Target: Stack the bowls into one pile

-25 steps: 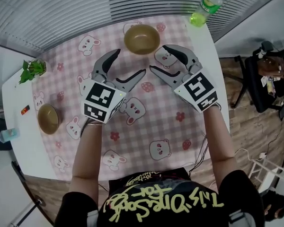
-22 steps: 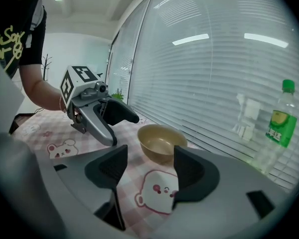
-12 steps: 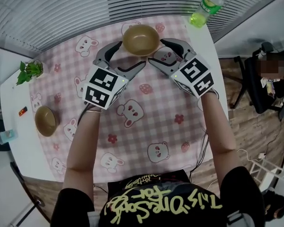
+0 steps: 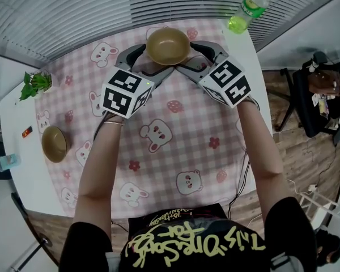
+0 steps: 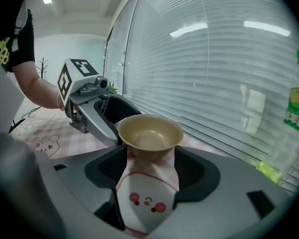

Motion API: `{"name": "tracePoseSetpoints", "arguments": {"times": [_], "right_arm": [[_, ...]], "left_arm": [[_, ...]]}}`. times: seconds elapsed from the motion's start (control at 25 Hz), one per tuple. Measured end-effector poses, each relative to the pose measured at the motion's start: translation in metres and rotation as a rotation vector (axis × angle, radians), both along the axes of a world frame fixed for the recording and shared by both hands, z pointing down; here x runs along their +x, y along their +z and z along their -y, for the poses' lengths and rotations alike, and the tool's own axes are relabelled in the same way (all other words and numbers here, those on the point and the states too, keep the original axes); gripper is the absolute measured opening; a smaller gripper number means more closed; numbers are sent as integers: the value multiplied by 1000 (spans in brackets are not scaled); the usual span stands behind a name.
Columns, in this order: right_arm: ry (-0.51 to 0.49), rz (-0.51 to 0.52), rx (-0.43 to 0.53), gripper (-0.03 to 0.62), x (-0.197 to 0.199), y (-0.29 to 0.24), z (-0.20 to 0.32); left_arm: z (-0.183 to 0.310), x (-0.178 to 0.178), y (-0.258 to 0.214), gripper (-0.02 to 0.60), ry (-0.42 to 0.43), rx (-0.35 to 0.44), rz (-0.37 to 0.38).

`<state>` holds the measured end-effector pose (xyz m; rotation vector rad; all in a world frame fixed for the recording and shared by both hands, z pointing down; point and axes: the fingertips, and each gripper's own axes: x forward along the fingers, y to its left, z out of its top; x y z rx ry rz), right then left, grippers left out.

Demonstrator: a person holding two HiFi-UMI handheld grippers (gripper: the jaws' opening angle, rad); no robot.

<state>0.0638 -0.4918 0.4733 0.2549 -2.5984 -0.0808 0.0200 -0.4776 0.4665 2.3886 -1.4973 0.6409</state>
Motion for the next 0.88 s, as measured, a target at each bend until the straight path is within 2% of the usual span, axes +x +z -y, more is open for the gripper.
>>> {"name": "tracePoseSetpoints", "arguments": {"times": [0.48, 0.88], "right_arm": [[21, 7, -9, 280, 0, -9, 0], [31, 20, 72, 280, -12, -49, -50]], "left_arm": [[-1, 1, -10, 390, 7, 15, 4], [-50, -11, -46, 388, 18, 80, -19]]}}
